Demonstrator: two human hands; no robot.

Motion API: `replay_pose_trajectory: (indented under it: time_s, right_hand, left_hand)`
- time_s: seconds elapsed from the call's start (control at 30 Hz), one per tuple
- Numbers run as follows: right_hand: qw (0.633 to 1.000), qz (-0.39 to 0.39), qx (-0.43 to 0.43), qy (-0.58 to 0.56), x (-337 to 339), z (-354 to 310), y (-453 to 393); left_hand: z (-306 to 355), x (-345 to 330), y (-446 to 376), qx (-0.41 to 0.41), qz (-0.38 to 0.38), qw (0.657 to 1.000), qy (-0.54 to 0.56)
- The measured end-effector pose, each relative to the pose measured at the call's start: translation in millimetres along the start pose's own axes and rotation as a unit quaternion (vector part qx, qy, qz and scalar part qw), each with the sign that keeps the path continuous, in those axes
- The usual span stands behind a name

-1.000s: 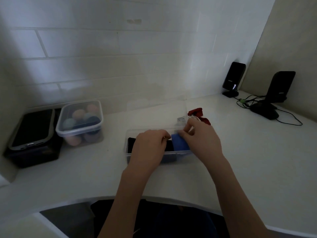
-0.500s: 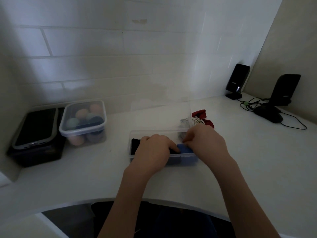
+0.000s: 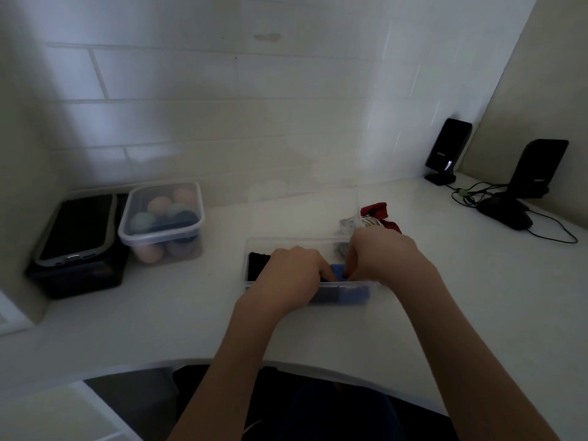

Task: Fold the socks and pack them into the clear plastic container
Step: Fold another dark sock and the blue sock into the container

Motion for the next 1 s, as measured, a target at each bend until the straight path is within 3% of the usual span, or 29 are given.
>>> replay_pose_trajectory:
  time_s: [0.33, 0.57, 0.63, 0.73, 0.8, 0.9, 1.0]
  right_hand:
    - [0.99, -0.009, 0.062, 0.13, -1, -26, -3]
    - [0.991, 0.014, 0.071, 0.112, -3, -21, -3]
    - [0.995, -0.007, 0.08, 0.051, 0, -14, -1]
    - [0.965, -0.049, 0.087, -0.244, 13, 2, 7]
    - [0.924, 0.046, 0.11, -0.362, 39, 17, 9]
    - [0.877, 0.2, 0.096, -0.427, 62, 56, 2]
    - [0.874, 0.252, 0.063, -0.41, 53, 86, -23]
  left_hand:
    - [-4, -6, -2, 0.006, -0.004, 0.999, 0.046]
    - [-4, -8, -3, 0.005, -0.005, 0.998, 0.06]
    - [-6, -8, -3, 0.009, 0.013, 0.997, 0.078]
    - [-15, 2, 2, 0.038, 0.085, 0.983, 0.16]
    - [-19, 12, 8, 0.049, 0.133, 0.966, 0.216]
    - [-23, 18, 12, 0.053, 0.157, 0.951, 0.262]
    - [-24, 23, 15, 0.059, 0.176, 0.943, 0.277]
Point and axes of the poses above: each hand's wrist, its own y-axis away from the middle knuckle, its own x-axis out of the back of the hand, z = x × y, the point moved 9 cm from there along -y, towards the middle knuckle, and after that the axes turned 15 degrees about -y, right-handed, at the moved point
